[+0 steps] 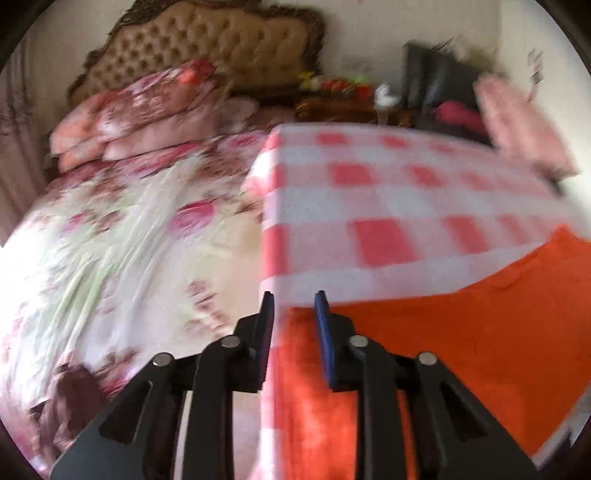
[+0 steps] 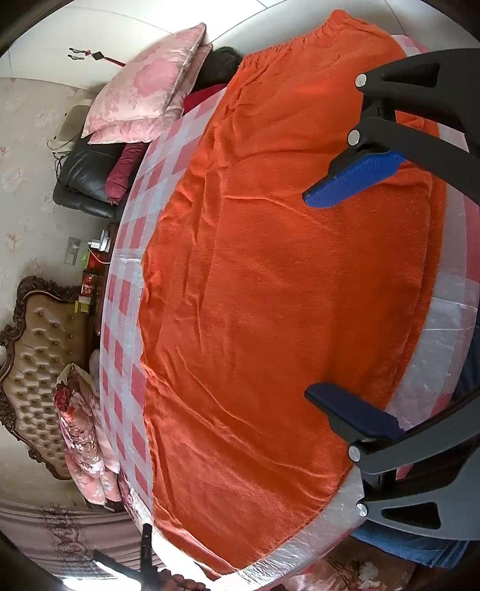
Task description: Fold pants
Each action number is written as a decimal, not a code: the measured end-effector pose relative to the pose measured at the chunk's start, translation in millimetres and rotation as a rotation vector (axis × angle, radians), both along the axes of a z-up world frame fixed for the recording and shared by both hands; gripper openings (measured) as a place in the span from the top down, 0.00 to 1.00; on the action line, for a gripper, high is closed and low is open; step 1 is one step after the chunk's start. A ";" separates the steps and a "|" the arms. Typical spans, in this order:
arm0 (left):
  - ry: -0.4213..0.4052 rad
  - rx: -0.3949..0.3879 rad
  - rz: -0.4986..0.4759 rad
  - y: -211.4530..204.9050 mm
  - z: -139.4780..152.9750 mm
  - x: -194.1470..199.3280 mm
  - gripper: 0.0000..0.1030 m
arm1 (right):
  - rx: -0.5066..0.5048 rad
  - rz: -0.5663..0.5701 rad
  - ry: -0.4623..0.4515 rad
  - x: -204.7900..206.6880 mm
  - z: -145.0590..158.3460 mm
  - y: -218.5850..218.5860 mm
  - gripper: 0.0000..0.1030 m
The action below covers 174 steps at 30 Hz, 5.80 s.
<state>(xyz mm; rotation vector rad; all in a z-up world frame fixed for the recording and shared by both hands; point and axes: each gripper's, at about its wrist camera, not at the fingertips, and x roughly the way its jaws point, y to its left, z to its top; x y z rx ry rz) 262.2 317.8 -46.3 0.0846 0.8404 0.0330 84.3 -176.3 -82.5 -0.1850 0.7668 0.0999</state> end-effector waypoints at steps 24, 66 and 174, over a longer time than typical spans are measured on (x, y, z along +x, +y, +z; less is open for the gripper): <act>-0.183 0.004 -0.056 -116.2 -2.9 -147.1 0.41 | -0.011 -0.124 -0.082 0.6 11.2 1.9 0.11; -0.128 -0.065 -0.013 -173.9 -40.9 -153.9 0.15 | 0.072 0.115 0.048 86.5 52.7 84.0 0.08; -0.175 -1.074 0.325 109.7 -79.3 -201.3 0.57 | 0.025 0.302 0.168 127.2 10.8 262.1 0.05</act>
